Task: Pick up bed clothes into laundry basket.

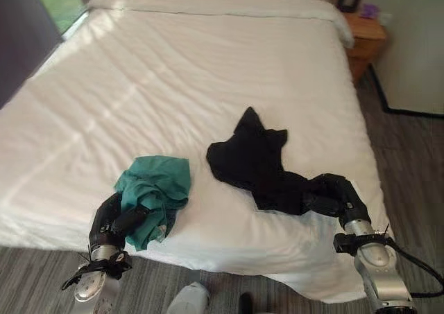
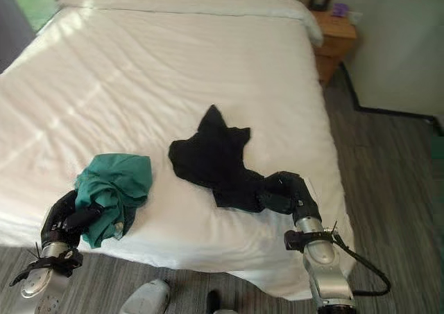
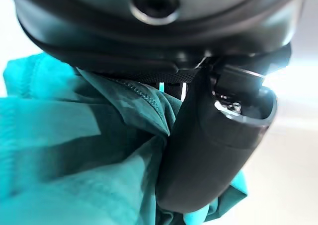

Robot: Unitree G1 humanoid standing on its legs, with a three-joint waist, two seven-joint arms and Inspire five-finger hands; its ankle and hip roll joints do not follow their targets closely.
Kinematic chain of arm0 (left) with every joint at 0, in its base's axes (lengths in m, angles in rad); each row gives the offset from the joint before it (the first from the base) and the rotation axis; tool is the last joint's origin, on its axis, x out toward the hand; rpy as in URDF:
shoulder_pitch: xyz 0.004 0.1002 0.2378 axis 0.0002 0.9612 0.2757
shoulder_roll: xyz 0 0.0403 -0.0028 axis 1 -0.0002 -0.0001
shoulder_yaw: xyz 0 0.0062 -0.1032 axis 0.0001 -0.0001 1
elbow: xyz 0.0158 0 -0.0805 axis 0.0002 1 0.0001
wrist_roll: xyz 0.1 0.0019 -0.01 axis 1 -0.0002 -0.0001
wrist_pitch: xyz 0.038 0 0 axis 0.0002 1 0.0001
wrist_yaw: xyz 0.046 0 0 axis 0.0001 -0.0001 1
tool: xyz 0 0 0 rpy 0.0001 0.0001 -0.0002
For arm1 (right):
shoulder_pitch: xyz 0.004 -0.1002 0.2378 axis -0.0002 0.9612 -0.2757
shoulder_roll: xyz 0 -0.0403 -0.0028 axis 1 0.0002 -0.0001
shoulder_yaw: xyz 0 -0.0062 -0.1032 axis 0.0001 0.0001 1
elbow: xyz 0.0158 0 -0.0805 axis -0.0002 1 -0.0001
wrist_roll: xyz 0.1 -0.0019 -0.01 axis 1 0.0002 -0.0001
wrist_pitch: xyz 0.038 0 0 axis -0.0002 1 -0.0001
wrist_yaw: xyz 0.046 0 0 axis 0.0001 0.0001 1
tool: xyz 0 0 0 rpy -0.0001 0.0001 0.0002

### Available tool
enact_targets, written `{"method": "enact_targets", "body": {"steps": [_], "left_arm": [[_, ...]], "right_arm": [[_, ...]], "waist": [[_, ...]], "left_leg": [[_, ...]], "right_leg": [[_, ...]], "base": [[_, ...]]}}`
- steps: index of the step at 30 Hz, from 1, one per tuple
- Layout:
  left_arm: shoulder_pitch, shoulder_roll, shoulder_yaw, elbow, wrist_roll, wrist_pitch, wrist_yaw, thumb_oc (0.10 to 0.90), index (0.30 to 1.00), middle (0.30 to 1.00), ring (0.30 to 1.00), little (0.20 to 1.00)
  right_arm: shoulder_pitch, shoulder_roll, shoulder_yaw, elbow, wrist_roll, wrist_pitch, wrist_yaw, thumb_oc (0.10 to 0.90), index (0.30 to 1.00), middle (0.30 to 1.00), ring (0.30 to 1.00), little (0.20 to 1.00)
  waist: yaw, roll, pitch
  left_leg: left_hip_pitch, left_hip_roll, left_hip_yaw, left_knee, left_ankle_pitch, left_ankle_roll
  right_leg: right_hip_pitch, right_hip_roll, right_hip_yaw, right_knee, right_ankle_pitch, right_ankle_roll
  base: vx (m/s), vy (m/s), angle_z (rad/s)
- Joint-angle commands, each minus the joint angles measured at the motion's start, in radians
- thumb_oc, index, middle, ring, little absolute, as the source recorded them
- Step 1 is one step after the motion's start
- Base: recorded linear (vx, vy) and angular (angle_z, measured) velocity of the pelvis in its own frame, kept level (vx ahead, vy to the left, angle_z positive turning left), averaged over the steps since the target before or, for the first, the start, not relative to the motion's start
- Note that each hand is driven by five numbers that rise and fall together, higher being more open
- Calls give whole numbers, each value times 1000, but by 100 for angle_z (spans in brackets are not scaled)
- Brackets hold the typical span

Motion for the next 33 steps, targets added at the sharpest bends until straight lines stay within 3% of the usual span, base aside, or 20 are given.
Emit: {"method": "enact_targets", "body": {"steps": [1,2,3,4,5,6,8,9,10,15,16,17,18,20,21,24,27,30,33], "left_arm": [[-140,52,10,-165,39,-137,3,400,300,300,300,300],[-142,52,9,-164,40,-138,3,400,300,300,300,300],[-167,55,-7,-170,34,-143,5,400,300,300,300,300],[-180,62,-23,-176,34,-151,4,400,300,300,300,300],[-195,68,-33,-165,33,-152,6,400,300,300,300,300],[-210,72,-53,-173,40,-159,6,400,300,300,300,300],[-239,78,-78,-158,38,-162,-7,400,300,300,300,300],[-252,82,-96,-123,52,-154,-4,400,300,300,300,300],[-254,84,-98,-120,53,-155,-4,400,300,300,300,300],[-255,84,-98,-120,52,-156,-4,400,300,300,300,300],[-255,91,-101,-109,83,-147,4,400,300,300,300,300],[-211,106,-69,-117,94,-150,13,400,300,300,300,300],[-128,83,-10,-108,86,-137,29,400,300,300,300,300],[-109,70,-12,-90,89,-127,27,400,300,300,300,300],[-97,65,-1,-87,90,-123,33,400,300,300,300,300],[-60,54,42,-88,75,-121,36,400,300,300,300,300],[-32,49,79,-89,77,-122,39,400,300,300,300,300],[-23,54,115,-94,86,-127,53,400,300,300,300,300],[-47,68,109,-89,90,-134,53,400,300,300,300,300]], "right_arm": [[20,-104,-59,-74,35,-98,-50,400,300,300,300,300],[21,-104,-61,-75,35,-98,-50,400,300,300,300,300],[39,-103,-76,-89,30,-101,-57,400,300,300,300,300],[58,-105,-96,-99,30,-106,-64,400,300,300,300,300],[72,-96,-103,-117,33,-106,-62,400,300,300,300,300],[93,-90,-123,-116,34,-113,-67,400,300,300,300,300],[122,-61,-157,-114,55,-122,-66,400,300,300,300,300],[181,-23,-176,-110,92,-126,-53,400,300,300,300,300],[183,-21,-178,-112,93,-125,-52,400,300,300,300,300],[183,-20,-179,-112,93,-125,-52,400,300,300,300,300],[188,-13,-175,-85,113,-127,-53,400,300,300,300,300],[172,-5,-165,-72,125,-121,-58,400,300,300,300,300],[156,11,-182,-90,146,-110,-41,400,300,300,300,300],[129,23,-179,-80,152,-113,-50,400,300,300,300,300],[105,25,-165,-74,145,-113,-58,400,300,300,300,300],[63,30,-126,-76,136,-103,-51,400,300,300,300,300],[42,23,-119,-84,130,-95,-42,400,300,300,300,300],[-6,25,-92,-77,156,-103,-44,400,300,300,300,300],[14,21,-90,-64,193,-103,-28,400,300,300,300,300]], "waist": [[-121,41,-177],[-118,37,-178],[-148,39,-183],[-174,40,-181],[-173,31,-173],[-196,23,-167],[-222,2,-158],[-243,3,-132],[-238,-8,-132],[-236,-11,-133],[-236,-6,-120],[-194,-9,-74],[-171,35,-92],[-140,46,-116],[-115,57,-130],[-58,44,-183],[-47,11,-212],[-32,0,-210],[-51,-23,-188]], "left_leg": [[138,39,-34,64,68,88],[137,36,-33,57,75,84],[167,20,-54,11,43,82],[188,-14,-100,-42,-26,101],[194,-41,-101,-50,-67,107],[203,-83,-139,-69,-154,135],[226,-129,-108,-104,-270,177],[202,-144,-45,-108,-292,202],[198,-155,-42,-107,-287,201],[197,-157,-41,-107,-286,201],[188,-151,-11,-98,-284,207],[153,-122,97,-166,-231,201],[75,-55,277,-284,-103,207],[55,-44,345,-304,-82,208],[36,-30,392,-314,-57,210],[12,-6,506,-334,-35,193],[-1,7,589,-354,-28,188],[3,34,664,-369,-18,170],[-70,74,630,-237,-8,145]], "right_leg": [[-181,110,92,2,129,108],[-185,108,96,3,134,108],[-223,132,132,11,163,125],[-266,159,169,21,206,149],[-292,158,168,10,226,165],[-316,174,211,0,260,176],[-354,159,222,-92,294,214],[-382,173,193,-146,272,238],[-383,165,202,-150,278,242],[-384,164,205,-151,279,243],[-386,168,148,-173,262,234],[-419,90,-113,-89,191,183],[-282,-73,-255,203,111,109],[-189,-153,-317,239,56,97],[-144,-206,-377,259,56,97],[-20,-285,-481,150,78,128],[24,-235,-487,56,61,166],[14,-193,-519,-50,35,164],[29,-127,-387,-95,-7,106]], "base": [[-199,72,-105],[-307,120,-136],[-305,52,-118],[-442,64,-133],[-497,54,-114],[-498,32,-125],[-630,131,-172],[-585,153,-201],[-406,97,-168],[-33,-3,-80],[-596,-182,-28],[-1399,-445,-29],[-1396,-463,-105],[-691,-176,-268],[-271,-67,-273],[-188,-169,-187],[-126,-212,-130],[-127,-237,-93],[-50,-351,-92]]}}
